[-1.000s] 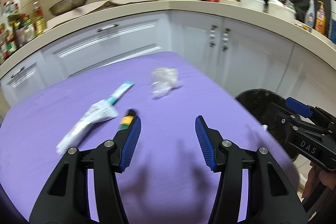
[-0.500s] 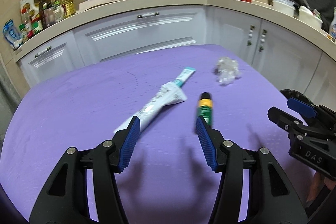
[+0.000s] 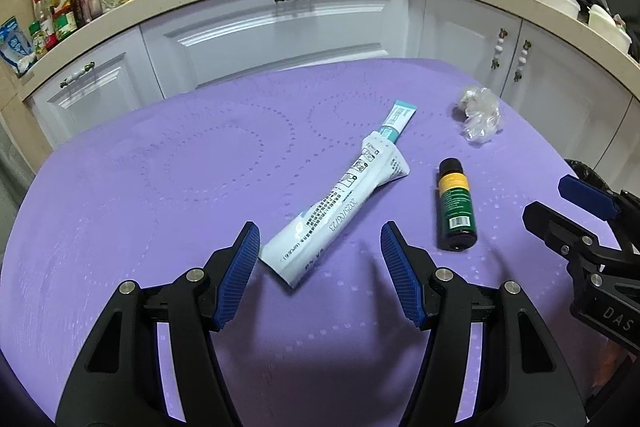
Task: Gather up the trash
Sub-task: 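Move both open tools back over the table, then grasp the white toothpaste tube with the left tool while the right tool grasps the green bottle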
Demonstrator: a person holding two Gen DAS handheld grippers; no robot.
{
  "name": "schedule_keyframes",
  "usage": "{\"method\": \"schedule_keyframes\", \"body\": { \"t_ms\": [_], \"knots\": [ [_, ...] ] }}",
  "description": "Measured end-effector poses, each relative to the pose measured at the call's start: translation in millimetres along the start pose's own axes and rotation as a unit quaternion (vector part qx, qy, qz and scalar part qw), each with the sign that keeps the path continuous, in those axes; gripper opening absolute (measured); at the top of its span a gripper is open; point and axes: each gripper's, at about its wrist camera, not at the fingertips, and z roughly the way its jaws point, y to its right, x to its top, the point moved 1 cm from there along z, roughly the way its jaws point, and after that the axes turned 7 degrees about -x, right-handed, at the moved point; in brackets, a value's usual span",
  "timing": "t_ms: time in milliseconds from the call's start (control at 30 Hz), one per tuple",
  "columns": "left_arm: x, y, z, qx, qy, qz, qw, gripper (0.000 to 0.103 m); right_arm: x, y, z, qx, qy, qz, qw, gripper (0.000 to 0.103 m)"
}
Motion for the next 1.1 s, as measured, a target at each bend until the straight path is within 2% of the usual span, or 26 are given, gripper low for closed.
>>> {"method": "schedule_keyframes", "body": {
  "t_ms": [133,300,433,500,800,1100],
  "knots": [
    [1,-1,11,-0.011,-0.017,0.01,0.9997,0.059,2,-5,3,0.002,-0.003,-0.005,1.0,0.062],
    [-1,2,20,-0.011,-0.03,0.028,0.9991,0.027,3,-9,6,0.003,-0.005,-0.01,1.0,0.062],
    [-4,4,16,-0.006,-0.023,0.043,0.9988,0.018,4,-14,8,0.006,-0.007,-0.015,1.0,0.062],
    [-5,4,14,-0.006,-0.02,0.045,0.9988,0.01,5,-18,8,0.008,-0.008,-0.018,1.0,0.063],
    [-13,-11,-6,-0.005,-0.007,0.02,0.9998,0.008,7,-34,15,0.016,-0.019,-0.029,0.999,0.063],
    [-19,-49,-23,0.027,0.008,-0.023,0.9994,0.007,8,-50,32,0.005,-0.043,-0.033,0.999,0.063]
  ]
}}
